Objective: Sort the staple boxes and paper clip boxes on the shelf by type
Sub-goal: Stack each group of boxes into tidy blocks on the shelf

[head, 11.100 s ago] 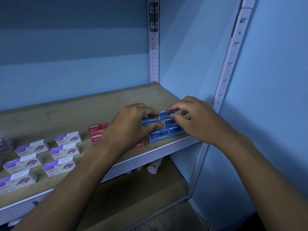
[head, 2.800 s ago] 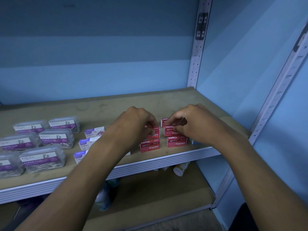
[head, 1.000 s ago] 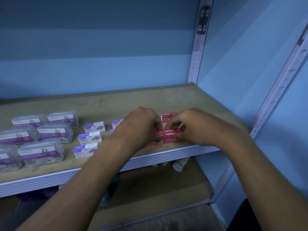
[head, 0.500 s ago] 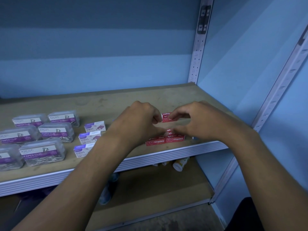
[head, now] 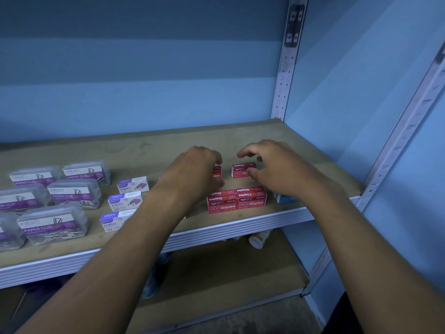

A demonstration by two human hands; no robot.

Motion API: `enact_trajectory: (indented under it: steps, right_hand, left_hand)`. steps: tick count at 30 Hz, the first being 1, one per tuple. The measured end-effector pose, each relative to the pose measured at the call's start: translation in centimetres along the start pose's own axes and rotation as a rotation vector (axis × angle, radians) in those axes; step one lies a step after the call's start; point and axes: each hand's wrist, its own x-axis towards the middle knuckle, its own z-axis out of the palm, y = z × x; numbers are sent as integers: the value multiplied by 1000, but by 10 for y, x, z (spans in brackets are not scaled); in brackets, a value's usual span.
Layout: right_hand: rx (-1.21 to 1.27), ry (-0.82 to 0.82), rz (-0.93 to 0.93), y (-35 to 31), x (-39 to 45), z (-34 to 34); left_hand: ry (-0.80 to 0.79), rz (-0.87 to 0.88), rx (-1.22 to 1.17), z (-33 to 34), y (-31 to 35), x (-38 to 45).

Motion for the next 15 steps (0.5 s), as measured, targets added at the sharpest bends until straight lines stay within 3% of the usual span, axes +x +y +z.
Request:
enact_trajectory:
  steps: [15]
  right_hand:
    - [39, -10, 10, 2, 12, 10]
  left_hand:
    - [-8, -17, -22, 3, -4, 15]
